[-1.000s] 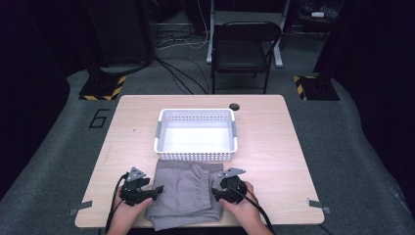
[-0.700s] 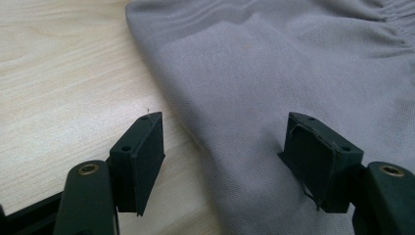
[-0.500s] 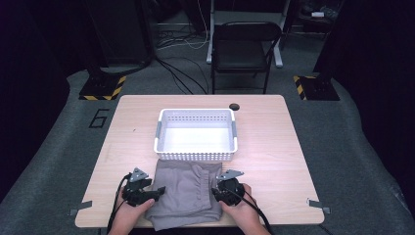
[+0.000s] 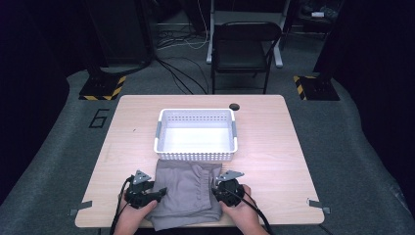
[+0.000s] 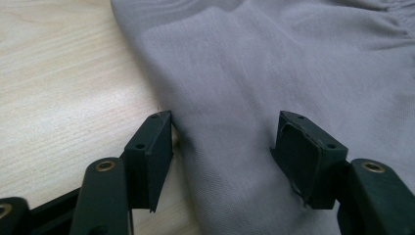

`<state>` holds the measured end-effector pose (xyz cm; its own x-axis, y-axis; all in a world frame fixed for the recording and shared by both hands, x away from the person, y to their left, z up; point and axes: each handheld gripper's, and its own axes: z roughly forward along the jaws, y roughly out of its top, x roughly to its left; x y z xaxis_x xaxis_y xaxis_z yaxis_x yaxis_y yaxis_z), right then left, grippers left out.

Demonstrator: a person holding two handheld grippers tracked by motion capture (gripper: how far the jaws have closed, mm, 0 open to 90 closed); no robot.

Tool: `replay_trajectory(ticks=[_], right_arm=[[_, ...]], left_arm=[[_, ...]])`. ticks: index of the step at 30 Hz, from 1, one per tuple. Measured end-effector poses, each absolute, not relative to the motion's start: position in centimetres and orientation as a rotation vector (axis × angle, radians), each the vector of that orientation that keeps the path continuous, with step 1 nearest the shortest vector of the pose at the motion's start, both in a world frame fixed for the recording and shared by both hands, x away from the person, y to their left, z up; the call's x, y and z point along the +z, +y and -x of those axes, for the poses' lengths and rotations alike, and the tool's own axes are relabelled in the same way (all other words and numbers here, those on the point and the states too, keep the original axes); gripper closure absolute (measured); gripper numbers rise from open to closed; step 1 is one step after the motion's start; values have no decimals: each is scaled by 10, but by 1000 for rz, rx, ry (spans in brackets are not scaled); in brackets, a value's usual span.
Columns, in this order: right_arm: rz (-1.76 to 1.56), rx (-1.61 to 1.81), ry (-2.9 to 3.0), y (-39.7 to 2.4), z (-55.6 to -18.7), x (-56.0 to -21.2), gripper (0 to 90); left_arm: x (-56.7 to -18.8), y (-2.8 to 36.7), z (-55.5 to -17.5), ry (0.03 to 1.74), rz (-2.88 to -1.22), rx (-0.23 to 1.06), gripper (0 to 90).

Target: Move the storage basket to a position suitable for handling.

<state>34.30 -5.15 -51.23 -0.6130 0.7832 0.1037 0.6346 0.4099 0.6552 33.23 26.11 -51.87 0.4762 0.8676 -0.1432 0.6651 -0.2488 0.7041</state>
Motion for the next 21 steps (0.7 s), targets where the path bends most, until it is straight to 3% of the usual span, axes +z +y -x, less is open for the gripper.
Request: replay_trajectory(ticks=[9, 12, 21], right_arm=[[-1234, 996, 2439, -53, -344, -513, 719], [-1229, 990, 2440, -53, -344, -513, 725], [-1210, 991, 2463, -51, -343, -512, 841]], left_arm=[[-516, 255, -329, 1243, -2060, 364, 527], [-516, 252, -329, 1239, -2054, 337, 616], [-514, 252, -330, 1256, -2032, 302, 736]])
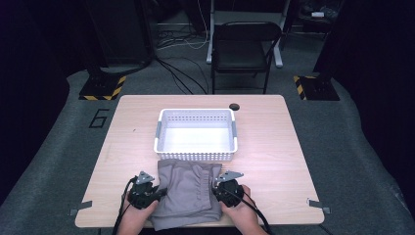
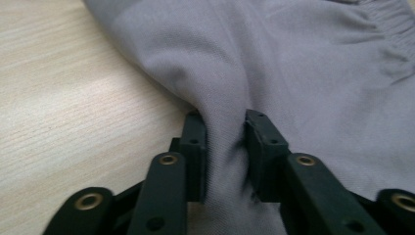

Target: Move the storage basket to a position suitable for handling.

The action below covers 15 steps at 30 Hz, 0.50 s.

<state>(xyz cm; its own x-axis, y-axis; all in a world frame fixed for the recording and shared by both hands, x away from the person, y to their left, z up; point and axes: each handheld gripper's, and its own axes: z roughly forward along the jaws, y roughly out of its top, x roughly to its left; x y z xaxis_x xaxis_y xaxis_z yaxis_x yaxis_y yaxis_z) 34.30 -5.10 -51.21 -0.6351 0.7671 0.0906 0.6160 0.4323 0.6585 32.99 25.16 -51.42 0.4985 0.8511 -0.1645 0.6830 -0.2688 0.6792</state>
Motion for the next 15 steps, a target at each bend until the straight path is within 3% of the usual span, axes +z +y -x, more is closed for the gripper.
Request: replay_trajectory(ticks=[15], right_arm=[[-1260, 1056, 2480, -58, -344, -507, 852]], left_arm=[[-503, 254, -327, 1240, -2013, 282, 779]])
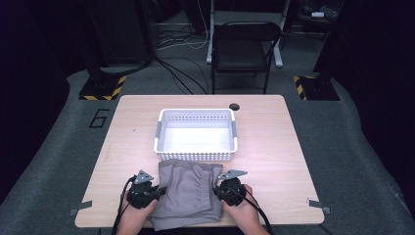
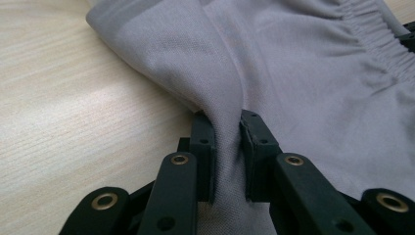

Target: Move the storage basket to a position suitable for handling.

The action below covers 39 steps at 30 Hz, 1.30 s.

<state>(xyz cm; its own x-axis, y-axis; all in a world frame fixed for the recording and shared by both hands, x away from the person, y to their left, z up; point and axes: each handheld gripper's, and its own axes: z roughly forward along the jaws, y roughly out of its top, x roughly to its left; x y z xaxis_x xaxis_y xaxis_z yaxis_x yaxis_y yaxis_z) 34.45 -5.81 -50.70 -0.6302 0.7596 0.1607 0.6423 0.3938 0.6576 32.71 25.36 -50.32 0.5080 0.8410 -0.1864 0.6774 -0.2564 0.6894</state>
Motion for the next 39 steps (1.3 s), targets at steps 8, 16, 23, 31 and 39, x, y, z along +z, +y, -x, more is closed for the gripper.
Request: replay_trajectory(ticks=[8, 16, 23, 31, 39], right_arm=[[-1252, 1114, 2468, -63, -344, -497, 852], [-1269, 1153, 2461, -67, -341, -488, 852], [-1281, 1163, 2458, -70, -339, -484, 852], [-1285, 1174, 2458, -71, -337, -480, 853], [-1287, 1169, 2464, -73, -335, -478, 853]], left_arm=[[-494, 253, -323, 1227, -1983, 263, 781], [-485, 252, -319, 1212, -1975, 254, 781], [-482, 252, -316, 1212, -1952, 251, 782], [-479, 251, -314, 1201, -1954, 240, 784], [-477, 251, -313, 1194, -1965, 233, 784]])
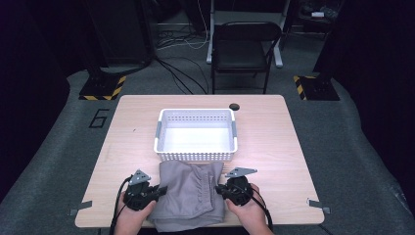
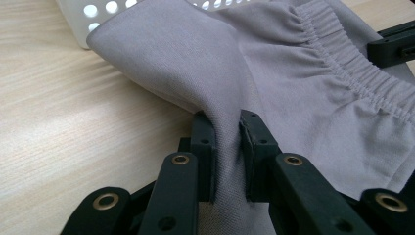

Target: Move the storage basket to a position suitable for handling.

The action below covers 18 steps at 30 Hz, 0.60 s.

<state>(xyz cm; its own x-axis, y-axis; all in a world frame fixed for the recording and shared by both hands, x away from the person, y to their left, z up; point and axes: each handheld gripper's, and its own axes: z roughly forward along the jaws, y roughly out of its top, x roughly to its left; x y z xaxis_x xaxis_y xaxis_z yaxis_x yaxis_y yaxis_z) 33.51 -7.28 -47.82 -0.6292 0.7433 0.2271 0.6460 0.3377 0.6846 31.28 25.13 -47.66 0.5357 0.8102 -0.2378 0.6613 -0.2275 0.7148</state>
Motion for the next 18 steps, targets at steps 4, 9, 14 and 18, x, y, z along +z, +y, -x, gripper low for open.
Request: replay_trajectory(ticks=[4, 9, 14, 18], right_arm=[[-1273, 1181, 2465, -73, -335, -475, 853], [-1273, 1181, 2474, -73, -335, -469, 854], [-1278, 1199, 2481, -74, -335, -460, 854], [-1274, 1223, 2490, -77, -336, -451, 855]], left_arm=[[-475, 250, -312, 1200, -1952, 224, 784], [-473, 248, -309, 1186, -1977, 216, 784], [-465, 248, -307, 1192, -1952, 213, 784], [-455, 249, -306, 1182, -1947, 195, 784]])
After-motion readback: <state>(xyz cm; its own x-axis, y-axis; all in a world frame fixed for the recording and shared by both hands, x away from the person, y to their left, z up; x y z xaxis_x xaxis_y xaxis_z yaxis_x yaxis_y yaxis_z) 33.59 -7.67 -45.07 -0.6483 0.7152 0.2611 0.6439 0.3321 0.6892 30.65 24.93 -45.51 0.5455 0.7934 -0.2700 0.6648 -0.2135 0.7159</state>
